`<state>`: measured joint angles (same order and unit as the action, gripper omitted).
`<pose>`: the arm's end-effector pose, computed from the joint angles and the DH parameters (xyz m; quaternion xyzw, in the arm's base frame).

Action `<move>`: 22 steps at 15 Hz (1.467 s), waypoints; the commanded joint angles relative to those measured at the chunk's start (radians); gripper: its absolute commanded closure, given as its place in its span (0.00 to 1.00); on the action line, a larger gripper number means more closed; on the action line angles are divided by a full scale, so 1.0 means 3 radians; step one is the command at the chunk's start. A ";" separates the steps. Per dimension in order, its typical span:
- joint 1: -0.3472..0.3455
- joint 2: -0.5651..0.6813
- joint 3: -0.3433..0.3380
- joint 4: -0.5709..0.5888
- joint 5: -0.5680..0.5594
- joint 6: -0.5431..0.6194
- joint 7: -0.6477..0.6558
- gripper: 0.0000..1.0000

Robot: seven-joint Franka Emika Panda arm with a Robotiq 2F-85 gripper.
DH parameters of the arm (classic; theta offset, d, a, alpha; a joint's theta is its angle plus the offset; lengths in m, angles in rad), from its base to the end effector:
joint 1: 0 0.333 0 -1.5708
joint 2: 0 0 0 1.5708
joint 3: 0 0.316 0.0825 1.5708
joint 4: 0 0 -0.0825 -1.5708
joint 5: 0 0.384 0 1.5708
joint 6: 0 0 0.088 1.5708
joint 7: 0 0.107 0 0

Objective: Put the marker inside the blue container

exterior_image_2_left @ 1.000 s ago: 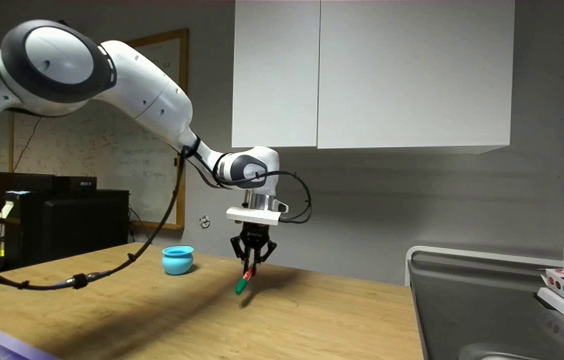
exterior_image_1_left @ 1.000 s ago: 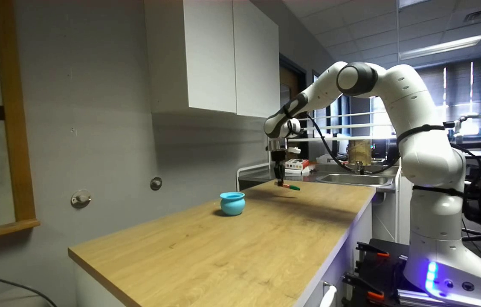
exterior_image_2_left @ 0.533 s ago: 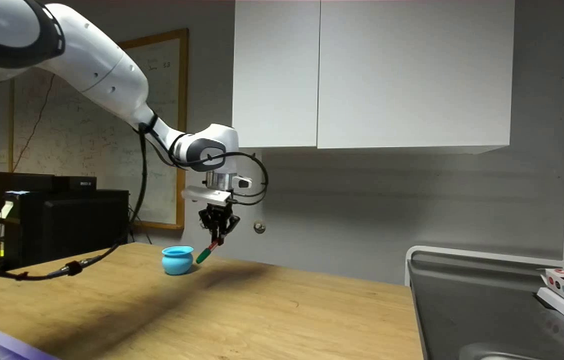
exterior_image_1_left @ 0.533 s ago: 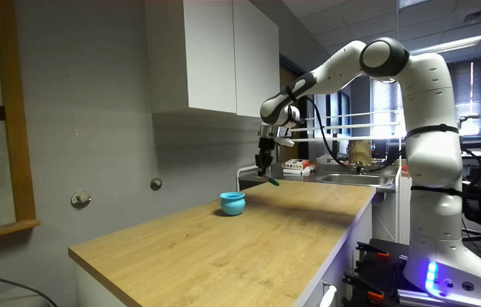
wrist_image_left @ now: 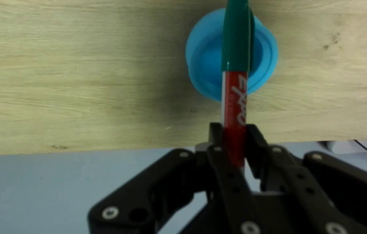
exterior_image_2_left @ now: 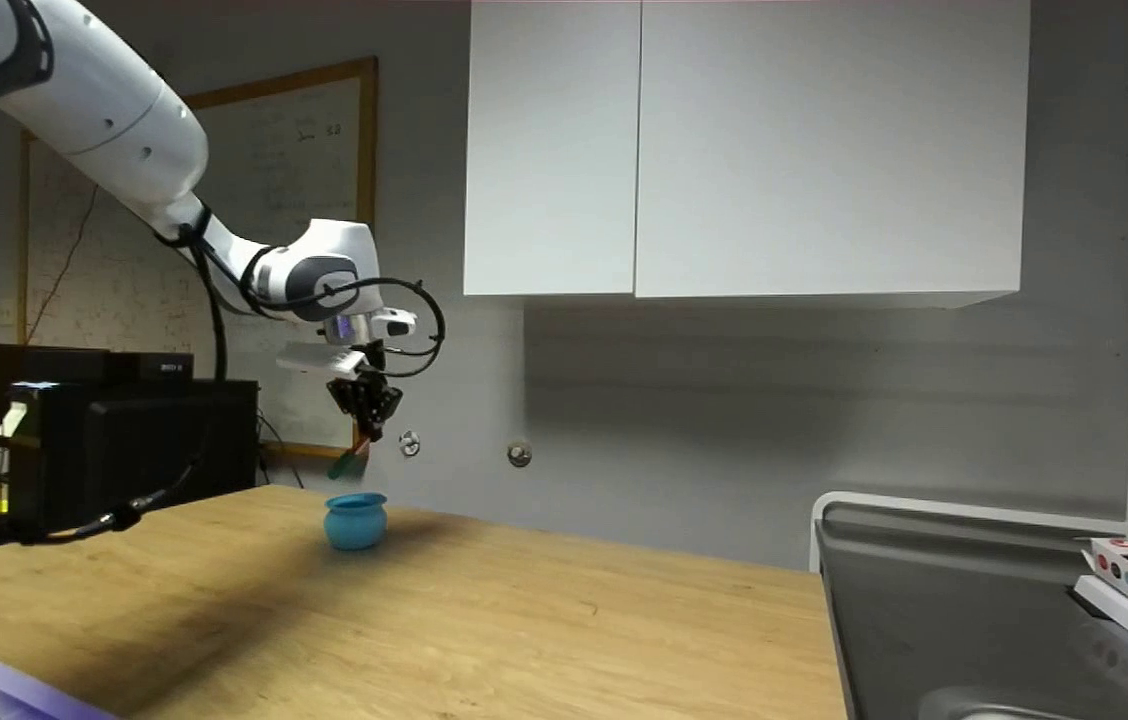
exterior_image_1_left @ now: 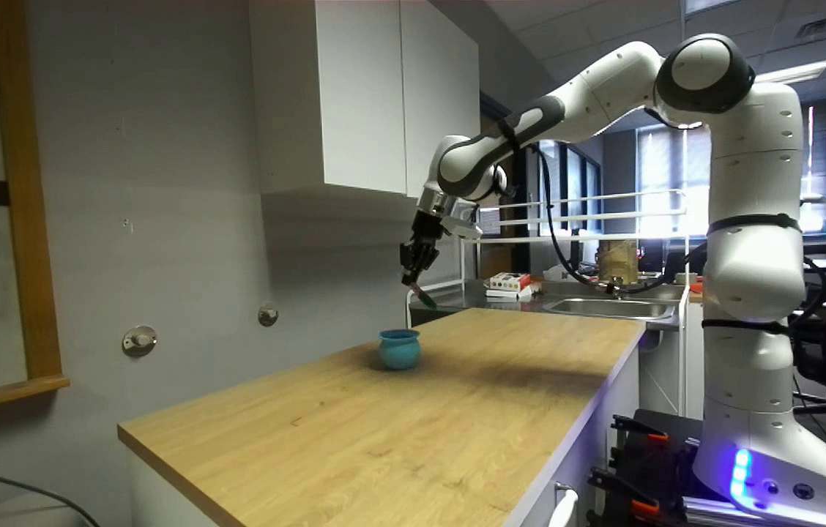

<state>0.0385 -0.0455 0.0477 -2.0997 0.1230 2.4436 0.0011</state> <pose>0.5663 0.0494 0.4814 -0.9801 -0.0033 -0.1909 0.0552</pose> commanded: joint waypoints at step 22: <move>0.0127 0.0837 -0.0016 0.0542 -0.1449 0.0942 0.1797 0.88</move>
<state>0.0623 0.1507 0.0573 -1.9969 -0.2667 2.7195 0.4765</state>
